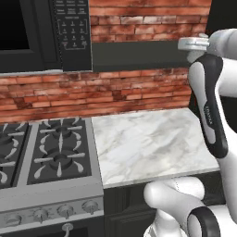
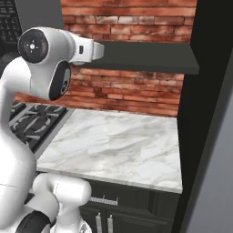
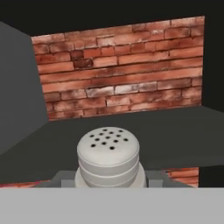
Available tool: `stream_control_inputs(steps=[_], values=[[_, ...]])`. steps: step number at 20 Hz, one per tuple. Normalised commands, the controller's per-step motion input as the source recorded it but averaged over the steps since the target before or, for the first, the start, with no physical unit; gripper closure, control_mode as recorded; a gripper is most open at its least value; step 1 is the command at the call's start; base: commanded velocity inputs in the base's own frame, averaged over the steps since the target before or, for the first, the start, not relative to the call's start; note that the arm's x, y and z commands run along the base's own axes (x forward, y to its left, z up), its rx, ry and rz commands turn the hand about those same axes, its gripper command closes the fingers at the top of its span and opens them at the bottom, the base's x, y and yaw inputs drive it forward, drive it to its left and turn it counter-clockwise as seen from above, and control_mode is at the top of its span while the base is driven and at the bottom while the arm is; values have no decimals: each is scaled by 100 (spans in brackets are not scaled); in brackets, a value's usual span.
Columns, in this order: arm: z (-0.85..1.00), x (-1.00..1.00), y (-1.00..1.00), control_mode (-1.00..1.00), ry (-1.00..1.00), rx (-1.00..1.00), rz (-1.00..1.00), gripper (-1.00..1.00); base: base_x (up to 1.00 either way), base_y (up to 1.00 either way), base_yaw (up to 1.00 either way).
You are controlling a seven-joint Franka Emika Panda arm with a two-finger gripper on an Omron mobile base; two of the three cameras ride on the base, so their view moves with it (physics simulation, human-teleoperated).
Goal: Retrieve the shaker from the cabinet and place it next the steak on a plate on the dining table.
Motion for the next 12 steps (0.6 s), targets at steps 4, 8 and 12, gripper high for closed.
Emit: stream_control_inputs(steps=[4,8,12], values=[[-39,-100,14,-100,-12,0,4,100,0,0,0],[-41,-100,41,-100,-11,0,3,100,0,0,0],[-33,-100,35,-100,8,0,0,100,0,0,0]])
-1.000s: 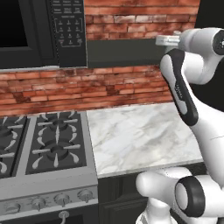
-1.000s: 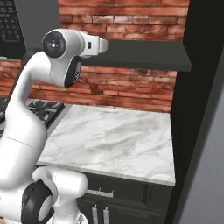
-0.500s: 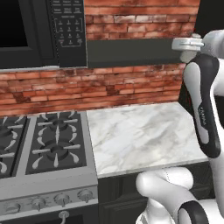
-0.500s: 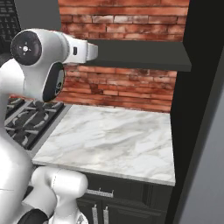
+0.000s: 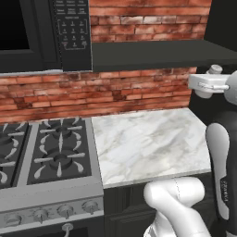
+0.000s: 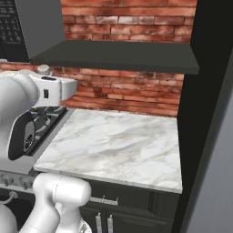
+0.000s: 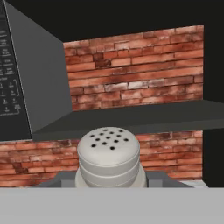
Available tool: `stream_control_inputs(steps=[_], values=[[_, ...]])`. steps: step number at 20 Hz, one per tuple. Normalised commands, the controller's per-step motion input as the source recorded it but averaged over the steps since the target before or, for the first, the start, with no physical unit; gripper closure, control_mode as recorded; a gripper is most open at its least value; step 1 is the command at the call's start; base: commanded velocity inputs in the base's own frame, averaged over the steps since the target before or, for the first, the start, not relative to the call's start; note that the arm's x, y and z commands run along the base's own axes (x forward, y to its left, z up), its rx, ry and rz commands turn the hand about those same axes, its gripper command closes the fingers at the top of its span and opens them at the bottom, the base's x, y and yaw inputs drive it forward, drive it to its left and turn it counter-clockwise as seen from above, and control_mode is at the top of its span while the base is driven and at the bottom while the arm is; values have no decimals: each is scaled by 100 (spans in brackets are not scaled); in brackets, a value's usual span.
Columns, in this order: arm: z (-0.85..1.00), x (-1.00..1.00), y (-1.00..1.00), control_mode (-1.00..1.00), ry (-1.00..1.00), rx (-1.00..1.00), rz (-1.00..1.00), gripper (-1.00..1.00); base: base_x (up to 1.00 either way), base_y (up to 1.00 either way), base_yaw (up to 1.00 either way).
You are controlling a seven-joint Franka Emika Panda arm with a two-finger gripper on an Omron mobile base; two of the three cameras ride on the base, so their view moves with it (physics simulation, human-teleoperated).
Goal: Retrieve the shaker from the cabinet and place it next the steak on a plate on the dining table.
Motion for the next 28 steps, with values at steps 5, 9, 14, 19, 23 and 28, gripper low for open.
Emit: stream_control_inputs(steps=[5,9,14,19,23,28], values=[[0,-100,4,-100,1,0,0,100,0,0,0],[0,-100,22,-100,-7,0,0,100,0,0,0],[-9,-40,25,100,-10,0,1,100,-60,50,9],[0,0,0,100,0,0,0,100,-83,92,52],[0,0,0,100,0,0,0,100,-5,28,98],[0,0,0,100,0,0,0,100,0,0,100]])
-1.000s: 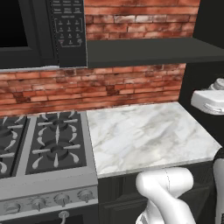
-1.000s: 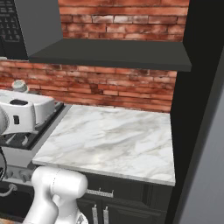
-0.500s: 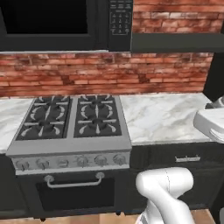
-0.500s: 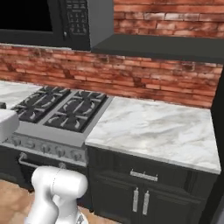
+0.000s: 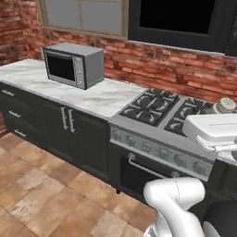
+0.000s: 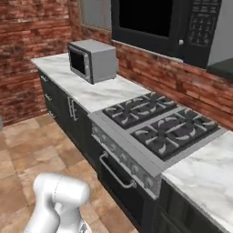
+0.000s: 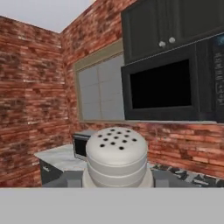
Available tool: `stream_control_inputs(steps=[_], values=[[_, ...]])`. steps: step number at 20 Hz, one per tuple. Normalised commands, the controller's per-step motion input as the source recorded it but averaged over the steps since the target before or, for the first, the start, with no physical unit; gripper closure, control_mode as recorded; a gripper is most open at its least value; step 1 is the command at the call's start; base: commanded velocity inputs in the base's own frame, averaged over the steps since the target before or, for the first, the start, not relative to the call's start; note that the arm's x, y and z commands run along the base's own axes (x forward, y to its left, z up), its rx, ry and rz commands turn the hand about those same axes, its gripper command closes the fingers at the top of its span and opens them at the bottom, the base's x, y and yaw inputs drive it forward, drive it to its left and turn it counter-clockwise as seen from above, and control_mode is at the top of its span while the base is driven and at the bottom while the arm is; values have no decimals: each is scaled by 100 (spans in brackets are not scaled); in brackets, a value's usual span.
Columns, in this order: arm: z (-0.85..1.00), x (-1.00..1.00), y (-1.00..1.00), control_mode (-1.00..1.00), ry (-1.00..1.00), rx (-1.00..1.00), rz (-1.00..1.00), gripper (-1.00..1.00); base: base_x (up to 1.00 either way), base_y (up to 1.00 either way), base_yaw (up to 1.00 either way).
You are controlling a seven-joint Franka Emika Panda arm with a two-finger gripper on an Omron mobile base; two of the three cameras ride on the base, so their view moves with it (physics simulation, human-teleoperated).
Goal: Retrieve the shaker from the cabinet and place it next the steak on a plate on the dining table.
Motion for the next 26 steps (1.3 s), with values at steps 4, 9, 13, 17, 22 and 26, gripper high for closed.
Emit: stream_control_inputs(steps=[4,9,13,17,22,26], values=[[0,0,0,100,0,0,0,100,0,0,100],[0,0,0,100,0,0,0,100,0,0,100],[0,0,0,100,0,0,0,100,0,0,100],[0,0,0,100,0,0,0,100,0,0,100],[0,0,0,100,0,0,0,100,0,0,100],[0,0,0,100,0,0,0,100,4,3,97]])
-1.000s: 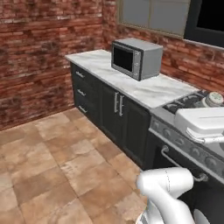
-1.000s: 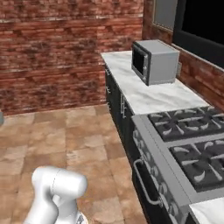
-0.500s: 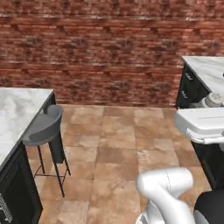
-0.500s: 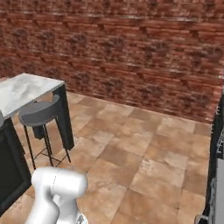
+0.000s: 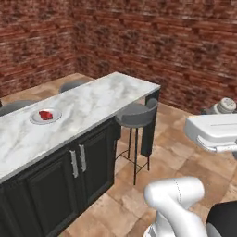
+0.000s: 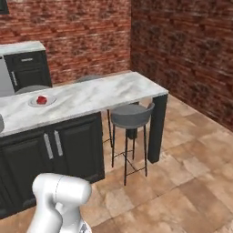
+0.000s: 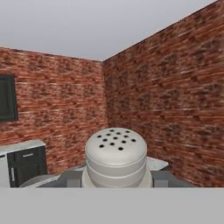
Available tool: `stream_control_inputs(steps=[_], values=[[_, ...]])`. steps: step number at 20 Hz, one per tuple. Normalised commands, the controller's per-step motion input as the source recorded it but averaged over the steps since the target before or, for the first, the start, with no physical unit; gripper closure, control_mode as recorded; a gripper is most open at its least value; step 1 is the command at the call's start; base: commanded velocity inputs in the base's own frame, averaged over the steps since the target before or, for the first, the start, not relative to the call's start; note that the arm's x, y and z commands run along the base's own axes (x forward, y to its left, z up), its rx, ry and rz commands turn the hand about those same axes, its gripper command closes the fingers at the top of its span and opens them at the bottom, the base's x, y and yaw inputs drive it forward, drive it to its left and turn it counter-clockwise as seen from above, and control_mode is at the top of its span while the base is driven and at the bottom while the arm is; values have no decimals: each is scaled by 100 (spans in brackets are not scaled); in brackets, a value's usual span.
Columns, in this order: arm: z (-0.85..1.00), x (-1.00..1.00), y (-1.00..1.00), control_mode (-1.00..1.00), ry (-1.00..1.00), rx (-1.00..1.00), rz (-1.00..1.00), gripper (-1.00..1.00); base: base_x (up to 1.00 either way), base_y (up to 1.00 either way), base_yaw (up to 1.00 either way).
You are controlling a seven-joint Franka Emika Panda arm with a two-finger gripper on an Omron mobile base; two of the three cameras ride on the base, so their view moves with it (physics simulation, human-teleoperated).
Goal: Retrieve the shaker from the cabinet and place it next the steak on a plate on the dining table.
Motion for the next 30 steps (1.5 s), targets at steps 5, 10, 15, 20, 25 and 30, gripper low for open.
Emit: stream_control_inputs(steps=[5,10,15,20,25,30], values=[[0,0,0,100,0,0,0,100,91,-2,64],[0,0,0,100,0,0,0,100,100,-30,30],[0,0,0,100,0,0,0,100,100,-37,14],[0,0,0,100,0,0,0,100,98,-7,10],[0,0,0,100,0,0,0,100,67,36,36],[0,0,0,100,0,0,0,100,78,6,53]])
